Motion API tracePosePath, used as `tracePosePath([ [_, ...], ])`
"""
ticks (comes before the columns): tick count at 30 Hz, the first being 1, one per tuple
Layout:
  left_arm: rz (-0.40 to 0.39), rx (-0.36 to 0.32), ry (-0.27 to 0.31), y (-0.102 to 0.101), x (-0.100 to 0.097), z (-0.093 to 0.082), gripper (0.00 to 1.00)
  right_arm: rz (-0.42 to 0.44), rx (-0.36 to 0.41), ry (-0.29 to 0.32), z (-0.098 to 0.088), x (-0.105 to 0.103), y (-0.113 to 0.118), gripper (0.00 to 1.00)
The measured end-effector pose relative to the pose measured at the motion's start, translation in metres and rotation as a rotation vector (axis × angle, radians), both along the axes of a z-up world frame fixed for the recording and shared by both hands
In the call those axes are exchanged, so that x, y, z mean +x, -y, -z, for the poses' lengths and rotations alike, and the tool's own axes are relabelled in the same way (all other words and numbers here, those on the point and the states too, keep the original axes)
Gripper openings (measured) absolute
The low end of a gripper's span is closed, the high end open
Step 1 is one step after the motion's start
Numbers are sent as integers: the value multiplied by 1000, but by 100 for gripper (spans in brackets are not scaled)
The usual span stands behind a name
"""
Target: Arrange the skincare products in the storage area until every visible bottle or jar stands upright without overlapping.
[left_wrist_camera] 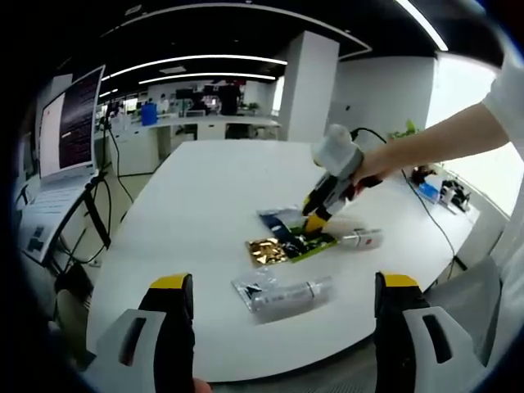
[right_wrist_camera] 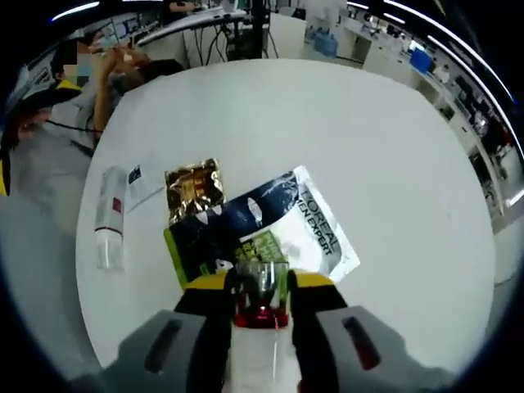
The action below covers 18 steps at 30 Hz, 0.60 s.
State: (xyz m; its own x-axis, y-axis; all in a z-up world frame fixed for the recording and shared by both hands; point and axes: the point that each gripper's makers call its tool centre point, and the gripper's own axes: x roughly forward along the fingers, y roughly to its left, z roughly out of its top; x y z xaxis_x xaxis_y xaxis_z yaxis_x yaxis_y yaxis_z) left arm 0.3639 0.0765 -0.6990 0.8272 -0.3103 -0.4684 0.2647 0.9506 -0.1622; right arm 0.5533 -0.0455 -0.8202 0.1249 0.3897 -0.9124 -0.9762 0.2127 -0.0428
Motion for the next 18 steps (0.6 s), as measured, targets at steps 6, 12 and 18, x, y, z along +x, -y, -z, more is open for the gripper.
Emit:
tracePosePath([
  [6,-4,3,2,-1,0,-1,89,-11,-24,6,4,2,0,28],
  [12,0,9,2,0,1,-1,89,27,-16,1,2,2,2,27],
  [18,2,10,2,1,0,-1,88,13,4,24,-1,-1,2,27],
])
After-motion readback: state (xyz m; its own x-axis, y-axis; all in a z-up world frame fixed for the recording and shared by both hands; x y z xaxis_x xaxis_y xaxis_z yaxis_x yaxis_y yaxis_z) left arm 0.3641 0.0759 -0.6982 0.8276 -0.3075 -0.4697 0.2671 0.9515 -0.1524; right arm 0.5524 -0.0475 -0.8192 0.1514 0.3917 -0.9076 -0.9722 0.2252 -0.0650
